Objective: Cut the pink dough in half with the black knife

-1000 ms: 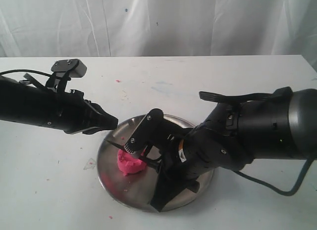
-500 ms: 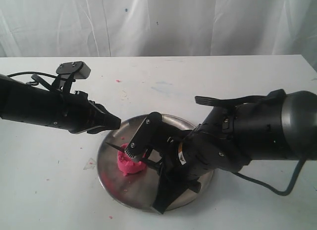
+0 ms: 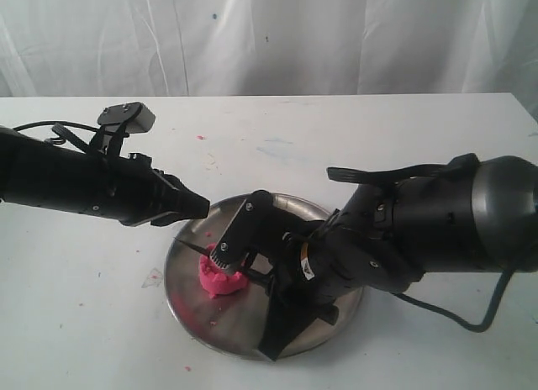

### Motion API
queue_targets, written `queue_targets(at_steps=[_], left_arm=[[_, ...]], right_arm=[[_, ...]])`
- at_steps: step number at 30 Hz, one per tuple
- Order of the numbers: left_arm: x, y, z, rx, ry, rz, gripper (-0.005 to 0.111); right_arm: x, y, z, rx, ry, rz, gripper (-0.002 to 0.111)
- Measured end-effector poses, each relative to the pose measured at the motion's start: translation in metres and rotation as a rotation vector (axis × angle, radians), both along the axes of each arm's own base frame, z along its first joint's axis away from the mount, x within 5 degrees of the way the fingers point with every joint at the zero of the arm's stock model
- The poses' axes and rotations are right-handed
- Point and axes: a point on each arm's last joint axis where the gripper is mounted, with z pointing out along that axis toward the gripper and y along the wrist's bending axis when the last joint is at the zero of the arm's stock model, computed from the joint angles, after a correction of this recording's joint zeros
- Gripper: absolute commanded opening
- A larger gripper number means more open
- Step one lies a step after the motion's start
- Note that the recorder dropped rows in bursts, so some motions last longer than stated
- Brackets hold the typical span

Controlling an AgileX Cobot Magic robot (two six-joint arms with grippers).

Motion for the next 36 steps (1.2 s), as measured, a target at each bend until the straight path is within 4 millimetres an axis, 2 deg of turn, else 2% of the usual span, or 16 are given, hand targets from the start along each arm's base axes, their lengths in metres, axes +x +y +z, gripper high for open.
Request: queue_targets(at_steps=[12, 22, 26, 31, 34, 36], left_arm=[[-0.001, -0.001, 0.0, -0.012, 0.004, -0.012, 0.03], [0.003, -0.004, -0.022, -0.015, 0.078, -0.023, 0.03], [0.003, -0.004, -0.022, -0.016, 0.08, -0.021, 0.03], [-0.001, -0.003, -0.013, 0.009, 0.045, -0.052, 0.03], [-0.004, -0.001, -0.009, 0.035, 0.042, -0.064, 0.024], [-0.005, 0.001, -0.008, 0.059, 0.048, -0.06, 0.012]], right_arm=[[0.001, 0.0, 0.0, -0.002, -0.01, -0.005, 0.005], [0.003, 0.001, -0.008, -0.019, 0.006, -0.005, 0.005], [0.003, 0.002, -0.008, -0.019, 0.004, -0.004, 0.005], [0.003, 0.002, -0.008, -0.019, 0.004, -0.005, 0.005], [0.003, 0.002, -0.007, -0.02, 0.004, -0.006, 0.005], [0.004, 0.002, -0.006, -0.02, 0.003, -0.006, 0.005]])
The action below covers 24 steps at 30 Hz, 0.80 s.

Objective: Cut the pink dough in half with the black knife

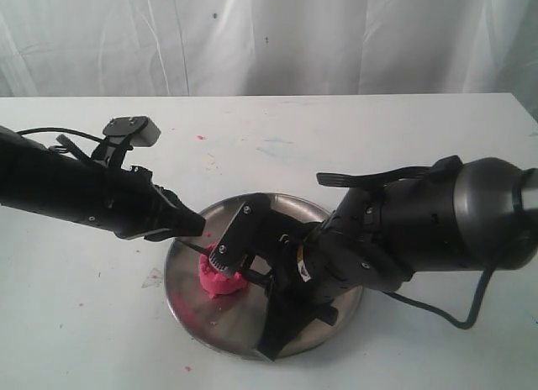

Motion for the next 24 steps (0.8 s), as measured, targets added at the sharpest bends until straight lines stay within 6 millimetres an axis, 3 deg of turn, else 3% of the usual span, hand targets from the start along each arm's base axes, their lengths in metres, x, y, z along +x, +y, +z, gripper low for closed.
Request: queue_targets(at_steps=[2, 12, 19, 24], left_arm=[[-0.001, 0.001, -0.002, 0.027, 0.006, -0.003, 0.0], [0.002, 0.005, -0.004, 0.069, 0.0, 0.024, 0.0], [0.007, 0.003, -0.019, 0.069, 0.048, 0.028, 0.0], [0.013, 0.0, -0.016, 0.047, 0.047, 0.005, 0.0]], right_arm=[[0.0, 0.0, 0.0, 0.0, 0.0, 0.0, 0.005], [0.0, 0.0, 0.0, -0.001, 0.0, -0.001, 0.005], [0.0, 0.0, 0.0, -0.001, 0.001, -0.003, 0.005], [0.0, 0.0, 0.0, -0.001, 0.001, -0.003, 0.005]])
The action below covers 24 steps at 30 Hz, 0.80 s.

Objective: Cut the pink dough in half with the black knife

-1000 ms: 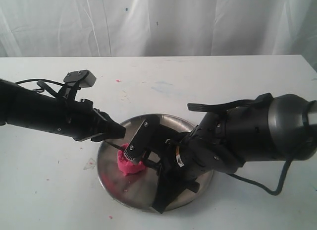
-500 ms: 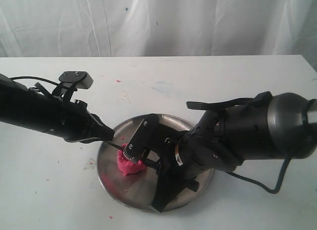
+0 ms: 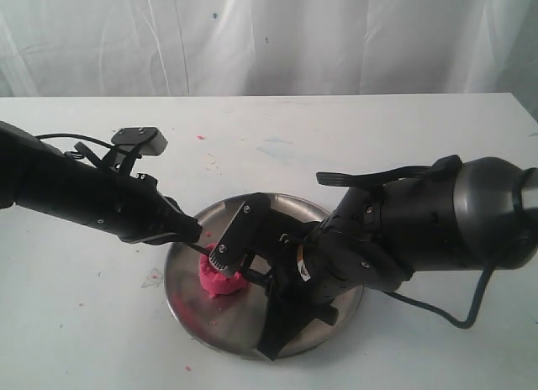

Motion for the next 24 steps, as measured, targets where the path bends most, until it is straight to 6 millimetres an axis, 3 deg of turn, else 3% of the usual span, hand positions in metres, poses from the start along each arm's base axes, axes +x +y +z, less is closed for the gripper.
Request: queue_targets(at_steps=[24], left_arm=[[0.003, 0.002, -0.01, 0.056, 0.002, -0.009, 0.0]], right_arm=[[0.0, 0.0, 0.0, -0.001, 0.001, 0.0, 0.005]])
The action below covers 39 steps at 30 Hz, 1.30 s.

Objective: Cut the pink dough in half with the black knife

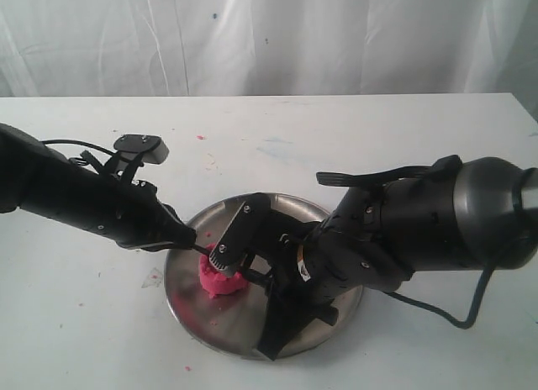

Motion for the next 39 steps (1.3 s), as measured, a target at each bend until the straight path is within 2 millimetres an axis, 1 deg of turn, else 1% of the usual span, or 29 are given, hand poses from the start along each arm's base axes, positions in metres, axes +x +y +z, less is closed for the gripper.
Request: queue_targets(at_steps=[4, 7, 39], left_arm=[[0.002, 0.0, -0.01, 0.014, 0.025, 0.006, 0.0], [0.002, 0.0, -0.012, 0.014, 0.031, 0.007, 0.0], [0.002, 0.0, -0.015, 0.016, 0.038, 0.008, 0.0]], right_arm=[[0.0, 0.0, 0.0, 0.0, 0.0, 0.0, 0.005], [0.0, 0.0, 0.0, 0.0, 0.0, 0.0, 0.005], [0.0, 0.0, -0.001, -0.005, 0.004, -0.001, 0.005]])
